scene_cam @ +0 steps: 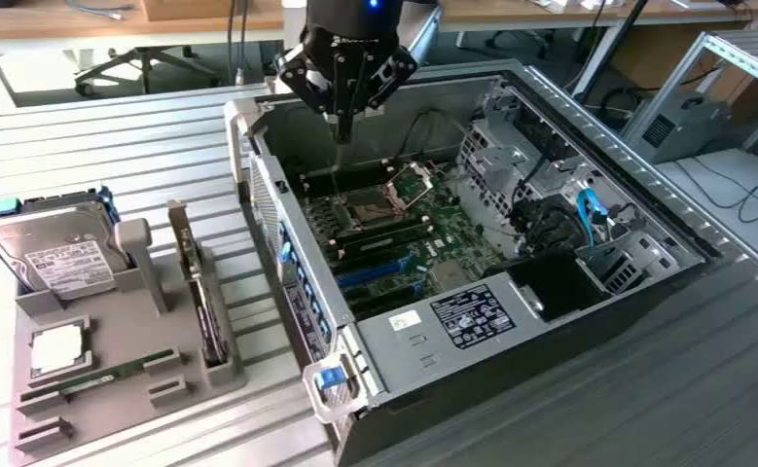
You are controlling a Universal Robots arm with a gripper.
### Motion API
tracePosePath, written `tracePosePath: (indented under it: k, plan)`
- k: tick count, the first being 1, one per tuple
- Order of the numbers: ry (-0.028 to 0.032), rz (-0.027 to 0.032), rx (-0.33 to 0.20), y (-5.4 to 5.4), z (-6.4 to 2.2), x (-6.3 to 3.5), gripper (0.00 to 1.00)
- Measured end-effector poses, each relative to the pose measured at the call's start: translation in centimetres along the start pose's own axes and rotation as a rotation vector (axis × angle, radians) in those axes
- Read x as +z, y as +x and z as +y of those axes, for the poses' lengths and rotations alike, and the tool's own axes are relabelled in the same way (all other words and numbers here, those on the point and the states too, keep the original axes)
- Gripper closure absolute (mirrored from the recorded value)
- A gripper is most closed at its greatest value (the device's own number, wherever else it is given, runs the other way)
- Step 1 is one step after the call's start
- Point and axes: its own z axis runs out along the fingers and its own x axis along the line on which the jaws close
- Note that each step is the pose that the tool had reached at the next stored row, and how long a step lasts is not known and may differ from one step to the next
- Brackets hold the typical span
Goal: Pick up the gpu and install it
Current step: 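Reach for the gpu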
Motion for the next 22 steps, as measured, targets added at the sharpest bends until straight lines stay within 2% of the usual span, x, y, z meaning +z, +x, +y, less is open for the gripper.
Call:
tracePosePath:
  k: [22]
  plan:
    - [-0.0001, -0.0016, 0.0, 2.3, -0.18, -0.06, 0.89]
